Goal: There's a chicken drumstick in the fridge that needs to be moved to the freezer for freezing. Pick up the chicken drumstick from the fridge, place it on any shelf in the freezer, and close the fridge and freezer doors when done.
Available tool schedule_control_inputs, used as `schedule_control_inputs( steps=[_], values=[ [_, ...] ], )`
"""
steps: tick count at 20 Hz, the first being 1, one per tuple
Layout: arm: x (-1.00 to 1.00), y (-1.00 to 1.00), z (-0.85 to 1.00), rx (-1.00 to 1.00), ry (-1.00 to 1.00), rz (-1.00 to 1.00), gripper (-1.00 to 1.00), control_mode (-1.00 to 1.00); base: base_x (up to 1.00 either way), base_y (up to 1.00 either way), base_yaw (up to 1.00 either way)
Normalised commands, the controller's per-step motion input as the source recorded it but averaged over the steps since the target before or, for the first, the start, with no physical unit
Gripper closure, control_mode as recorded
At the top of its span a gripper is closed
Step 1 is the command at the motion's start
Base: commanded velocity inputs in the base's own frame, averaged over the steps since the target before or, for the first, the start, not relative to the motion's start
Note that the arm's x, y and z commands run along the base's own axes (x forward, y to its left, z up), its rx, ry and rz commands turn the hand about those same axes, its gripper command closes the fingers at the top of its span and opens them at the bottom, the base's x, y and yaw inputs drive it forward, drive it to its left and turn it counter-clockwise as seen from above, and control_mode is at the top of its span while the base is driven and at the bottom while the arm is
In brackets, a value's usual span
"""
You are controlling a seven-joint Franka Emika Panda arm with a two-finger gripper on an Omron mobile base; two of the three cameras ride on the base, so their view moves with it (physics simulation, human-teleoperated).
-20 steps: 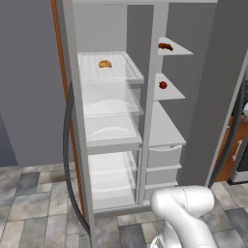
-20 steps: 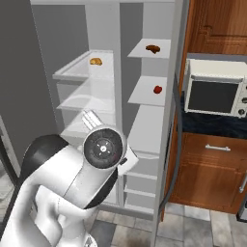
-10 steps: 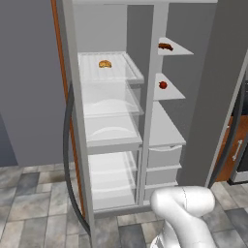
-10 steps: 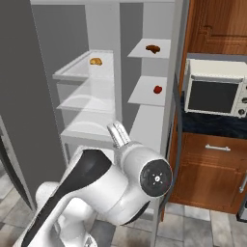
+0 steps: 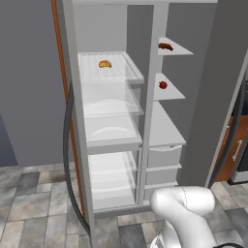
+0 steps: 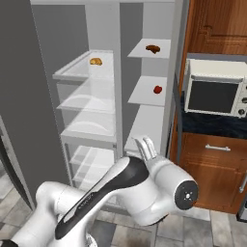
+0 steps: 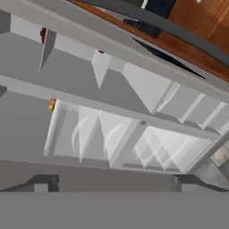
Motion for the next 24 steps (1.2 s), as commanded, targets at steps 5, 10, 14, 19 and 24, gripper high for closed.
schedule_control_inputs(
  steps=[5, 10, 14, 19, 24],
  values=[
    [0.05, -0.68, -0.23, 0.21, 0.08, 0.00, -1.00, -1.00, 0.00, 0.00, 0.00],
    [0.44, -0.54, -0.22, 0.21, 0.26, 0.01, -1.00, -1.00, 0.00, 0.00, 0.00],
    [0.19, -0.54, -0.08, 0.34, 0.30, 0.00, -1.00, -1.00, 0.00, 0.00, 0.00],
    [0.00, -0.42, -0.25, 0.26, 0.23, 0.00, -1.00, -1.00, 0.00, 0.00, 0.00],
    [-0.07, -0.19, -0.49, 0.31, -0.03, 0.02, -1.00, -1.00, 0.00, 0.00, 0.00]
  ],
)
